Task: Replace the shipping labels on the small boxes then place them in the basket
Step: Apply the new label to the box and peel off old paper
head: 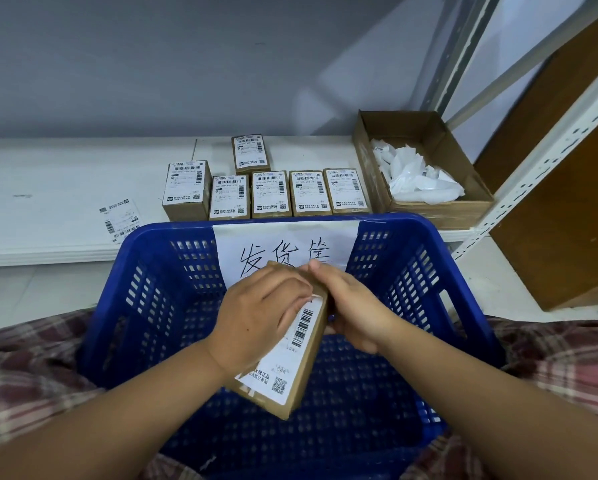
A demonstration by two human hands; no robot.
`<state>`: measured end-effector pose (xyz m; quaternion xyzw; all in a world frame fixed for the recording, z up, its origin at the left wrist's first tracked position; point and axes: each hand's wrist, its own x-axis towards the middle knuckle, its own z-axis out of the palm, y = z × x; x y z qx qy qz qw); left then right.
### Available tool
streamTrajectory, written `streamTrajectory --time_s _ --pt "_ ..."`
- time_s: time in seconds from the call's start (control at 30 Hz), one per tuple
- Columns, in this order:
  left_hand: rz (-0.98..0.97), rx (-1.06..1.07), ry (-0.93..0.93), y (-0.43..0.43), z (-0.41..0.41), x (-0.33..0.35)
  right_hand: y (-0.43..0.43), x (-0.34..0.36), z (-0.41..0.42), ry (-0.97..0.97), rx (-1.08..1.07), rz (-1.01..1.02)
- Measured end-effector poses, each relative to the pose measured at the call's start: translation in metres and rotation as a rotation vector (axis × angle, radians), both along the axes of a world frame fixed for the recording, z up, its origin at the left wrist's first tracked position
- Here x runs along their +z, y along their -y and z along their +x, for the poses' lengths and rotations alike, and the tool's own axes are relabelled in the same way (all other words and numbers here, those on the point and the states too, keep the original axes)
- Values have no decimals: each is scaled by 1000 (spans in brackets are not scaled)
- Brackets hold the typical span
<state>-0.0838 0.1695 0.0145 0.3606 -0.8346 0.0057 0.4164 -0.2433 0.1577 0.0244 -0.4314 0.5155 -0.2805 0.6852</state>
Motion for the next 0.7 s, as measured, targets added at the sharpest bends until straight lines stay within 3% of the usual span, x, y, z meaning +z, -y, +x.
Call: streamTrajectory --time_s 0.17,0.7 --pt "-161 -81 45 1 -1 9 4 2 -3 91 -23 -25" --pt "-139 -98 163 -3 0 13 7 6 -4 99 -56 -75"
